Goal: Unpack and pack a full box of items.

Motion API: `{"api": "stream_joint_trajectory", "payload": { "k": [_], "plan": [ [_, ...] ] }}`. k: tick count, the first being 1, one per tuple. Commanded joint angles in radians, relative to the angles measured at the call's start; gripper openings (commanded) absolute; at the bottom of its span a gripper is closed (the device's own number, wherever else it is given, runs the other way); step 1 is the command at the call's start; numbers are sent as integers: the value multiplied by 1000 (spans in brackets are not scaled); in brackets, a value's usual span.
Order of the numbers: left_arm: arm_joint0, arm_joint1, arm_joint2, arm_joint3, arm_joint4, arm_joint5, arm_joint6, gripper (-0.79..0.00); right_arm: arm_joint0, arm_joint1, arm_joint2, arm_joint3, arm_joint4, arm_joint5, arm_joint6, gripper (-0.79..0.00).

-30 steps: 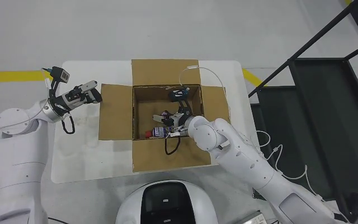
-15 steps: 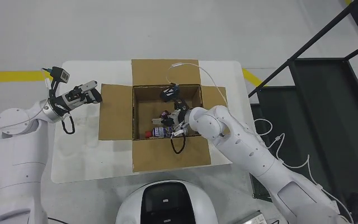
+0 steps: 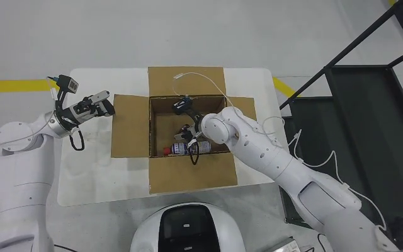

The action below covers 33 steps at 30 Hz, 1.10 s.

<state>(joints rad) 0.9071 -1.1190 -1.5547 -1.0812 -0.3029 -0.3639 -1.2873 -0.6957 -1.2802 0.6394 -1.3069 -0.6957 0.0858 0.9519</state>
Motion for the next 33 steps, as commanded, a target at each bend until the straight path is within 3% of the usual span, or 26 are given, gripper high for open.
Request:
{"api": "stream_joint_trajectory", "payload": {
  "k": [1,13,33],
  "plan": [
    [0,0,0,0,0,0,0,0,0,0,0,0,0,0,0,0],
    [0,0,0,0,0,0,0,0,9,-13,-6,46,-11,-46,-20,0],
    [0,0,0,0,0,0,0,0,119,-148,-122,420,56,-162,-87,0]
  ]
}}
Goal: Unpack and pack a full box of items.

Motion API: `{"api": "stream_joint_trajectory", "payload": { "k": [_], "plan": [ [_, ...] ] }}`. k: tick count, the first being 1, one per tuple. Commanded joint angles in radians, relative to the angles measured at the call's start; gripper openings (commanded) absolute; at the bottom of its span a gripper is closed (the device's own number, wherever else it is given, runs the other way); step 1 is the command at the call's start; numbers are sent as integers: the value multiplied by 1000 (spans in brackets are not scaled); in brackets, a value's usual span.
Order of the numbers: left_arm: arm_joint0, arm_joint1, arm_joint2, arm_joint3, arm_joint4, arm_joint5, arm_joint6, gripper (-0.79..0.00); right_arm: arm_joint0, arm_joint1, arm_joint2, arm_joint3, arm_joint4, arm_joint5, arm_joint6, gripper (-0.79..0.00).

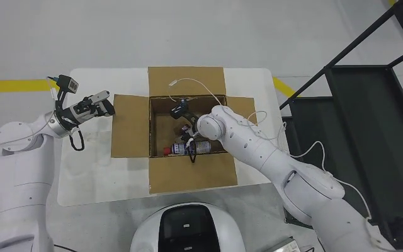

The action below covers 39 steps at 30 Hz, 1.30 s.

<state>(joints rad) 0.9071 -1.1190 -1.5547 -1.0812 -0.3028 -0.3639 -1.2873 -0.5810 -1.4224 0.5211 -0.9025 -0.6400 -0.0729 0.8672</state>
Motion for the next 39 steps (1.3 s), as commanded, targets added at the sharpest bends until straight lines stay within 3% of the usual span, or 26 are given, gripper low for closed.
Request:
{"api": "stream_joint_trajectory", "payload": {
  "k": [1,3,5,7,9,10,13,18,24,31,39],
  "plan": [
    [0,0,0,0,0,0,0,0,9,-12,-7,29,2,-9,-7,0],
    [0,0,0,0,0,0,0,0,17,-24,-13,57,2,-16,-12,-37],
    [0,0,0,0,0,0,0,0,24,-36,-19,83,4,-24,-17,-154],
    [0,0,0,0,0,0,0,0,31,-48,-27,105,2,-34,-17,-434],
    [0,0,0,0,0,0,0,0,38,-59,-33,126,-1,-39,-16,-474],
    [0,0,0,0,0,0,0,0,40,-64,-35,136,0,-41,-18,-606],
    [0,0,0,0,0,0,0,0,49,-79,-43,163,-7,-47,-16,-785],
    [0,0,0,0,0,0,0,0,57,-91,-34,172,-8,-67,-35,-785],
    [0,0,0,0,0,0,0,0,32,-64,5,99,-31,-105,-29,-785],
    [0,0,0,0,0,0,0,0,-76,21,129,-148,-82,-112,-20,-785],
    [0,0,0,0,0,0,0,0,-299,128,328,-534,-187,-117,52,-785]
  ]
}}
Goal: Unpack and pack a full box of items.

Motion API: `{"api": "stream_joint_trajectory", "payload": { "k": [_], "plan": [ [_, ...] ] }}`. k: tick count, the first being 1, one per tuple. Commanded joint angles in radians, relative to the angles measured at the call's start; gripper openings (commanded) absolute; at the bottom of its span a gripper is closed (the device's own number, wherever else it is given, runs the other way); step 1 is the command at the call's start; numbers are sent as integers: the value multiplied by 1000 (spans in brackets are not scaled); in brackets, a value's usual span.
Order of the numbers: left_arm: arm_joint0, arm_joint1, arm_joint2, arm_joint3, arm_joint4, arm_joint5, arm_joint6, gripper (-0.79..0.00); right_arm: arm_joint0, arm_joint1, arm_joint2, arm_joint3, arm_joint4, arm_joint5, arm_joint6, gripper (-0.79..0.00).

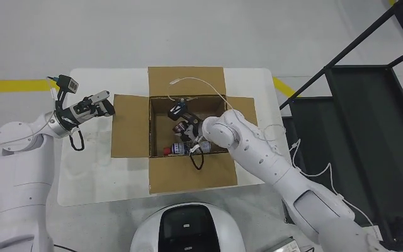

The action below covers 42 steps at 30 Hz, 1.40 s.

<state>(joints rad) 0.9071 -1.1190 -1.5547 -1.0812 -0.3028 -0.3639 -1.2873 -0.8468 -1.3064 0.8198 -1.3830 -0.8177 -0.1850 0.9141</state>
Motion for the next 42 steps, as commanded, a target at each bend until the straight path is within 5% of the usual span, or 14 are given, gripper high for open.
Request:
{"api": "stream_joint_trajectory", "payload": {
  "k": [1,14,42],
  "plan": [
    [0,0,0,0,0,0,0,0,-61,21,53,-93,-16,-12,4,-785],
    [0,0,0,0,0,0,0,0,-300,78,262,-316,-38,-91,-252,-785],
    [0,0,0,0,0,0,0,0,-302,79,264,-318,-38,-93,-258,-785]
  ]
}}
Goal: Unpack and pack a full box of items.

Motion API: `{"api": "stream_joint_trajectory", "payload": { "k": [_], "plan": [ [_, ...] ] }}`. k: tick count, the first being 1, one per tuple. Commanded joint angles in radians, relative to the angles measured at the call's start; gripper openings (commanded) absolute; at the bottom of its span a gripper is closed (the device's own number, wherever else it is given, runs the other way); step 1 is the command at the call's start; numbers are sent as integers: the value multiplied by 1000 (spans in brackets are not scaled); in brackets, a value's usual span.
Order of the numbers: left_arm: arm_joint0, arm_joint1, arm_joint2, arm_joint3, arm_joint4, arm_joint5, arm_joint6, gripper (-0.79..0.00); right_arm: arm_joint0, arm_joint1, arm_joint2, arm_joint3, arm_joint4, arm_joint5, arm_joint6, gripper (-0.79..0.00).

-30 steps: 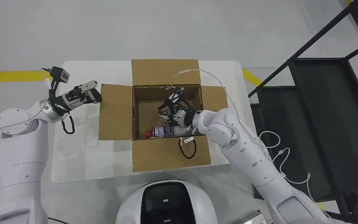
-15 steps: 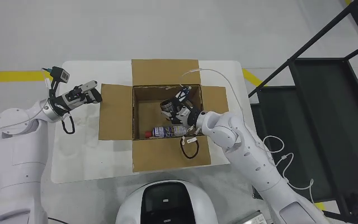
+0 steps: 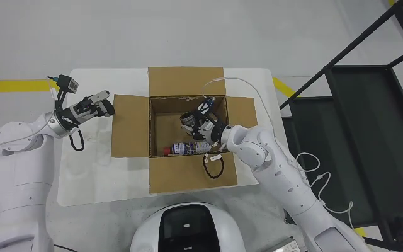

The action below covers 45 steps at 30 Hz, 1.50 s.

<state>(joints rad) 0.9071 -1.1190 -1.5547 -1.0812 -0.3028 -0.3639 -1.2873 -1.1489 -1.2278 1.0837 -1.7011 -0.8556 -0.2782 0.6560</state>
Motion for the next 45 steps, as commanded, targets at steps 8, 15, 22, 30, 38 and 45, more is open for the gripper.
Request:
{"api": "stream_joint_trajectory", "payload": {
  "k": [8,15,22,30,38,45],
  "plan": [
    [0,0,0,0,0,0,0,0,-46,10,53,-28,4,-61,-113,-785],
    [0,0,0,0,0,0,0,0,-277,56,274,-141,-201,-261,-436,-785],
    [0,0,0,0,0,0,0,0,-497,77,478,-132,-241,-281,-705,-785],
    [0,0,0,0,0,0,0,0,-547,79,516,-119,-235,-279,-757,-785],
    [0,0,0,0,0,0,0,0,-547,79,516,-119,-235,-279,-757,-785],
    [0,0,0,0,0,0,0,0,-549,81,561,-51,-224,-260,-807,-785]
  ]
}}
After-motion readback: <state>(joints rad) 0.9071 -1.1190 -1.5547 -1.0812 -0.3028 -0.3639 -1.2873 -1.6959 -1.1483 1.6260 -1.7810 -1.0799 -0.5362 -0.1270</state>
